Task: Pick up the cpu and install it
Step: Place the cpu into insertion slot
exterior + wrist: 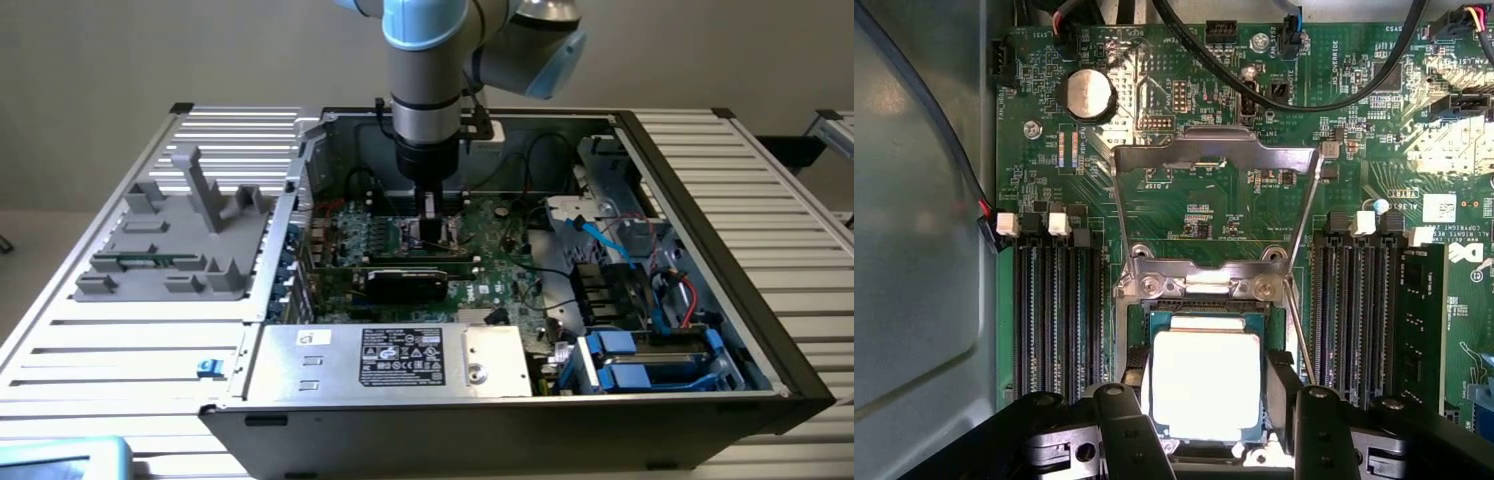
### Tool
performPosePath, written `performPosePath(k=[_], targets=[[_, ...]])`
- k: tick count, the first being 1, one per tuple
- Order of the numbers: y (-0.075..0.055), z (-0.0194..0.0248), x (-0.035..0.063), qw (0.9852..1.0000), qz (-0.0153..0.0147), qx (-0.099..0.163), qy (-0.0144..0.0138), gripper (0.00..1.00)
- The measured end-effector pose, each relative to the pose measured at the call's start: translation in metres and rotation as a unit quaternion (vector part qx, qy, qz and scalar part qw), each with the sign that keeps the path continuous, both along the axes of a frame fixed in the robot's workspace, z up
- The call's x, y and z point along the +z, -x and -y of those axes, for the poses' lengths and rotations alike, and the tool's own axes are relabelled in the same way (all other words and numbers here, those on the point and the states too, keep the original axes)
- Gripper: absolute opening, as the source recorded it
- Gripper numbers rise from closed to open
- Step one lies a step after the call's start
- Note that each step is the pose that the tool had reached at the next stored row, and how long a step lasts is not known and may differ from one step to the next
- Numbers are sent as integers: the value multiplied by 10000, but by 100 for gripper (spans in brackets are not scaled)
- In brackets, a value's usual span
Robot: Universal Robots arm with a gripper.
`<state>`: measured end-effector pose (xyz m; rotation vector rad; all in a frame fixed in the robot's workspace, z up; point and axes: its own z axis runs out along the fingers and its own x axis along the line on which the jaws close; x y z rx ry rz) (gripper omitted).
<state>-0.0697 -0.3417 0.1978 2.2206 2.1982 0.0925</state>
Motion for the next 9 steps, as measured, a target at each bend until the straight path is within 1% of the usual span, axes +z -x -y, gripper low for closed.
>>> performPosePath(k=[9], targets=[[-3,0,-8,10000,0,-1,0,55]])
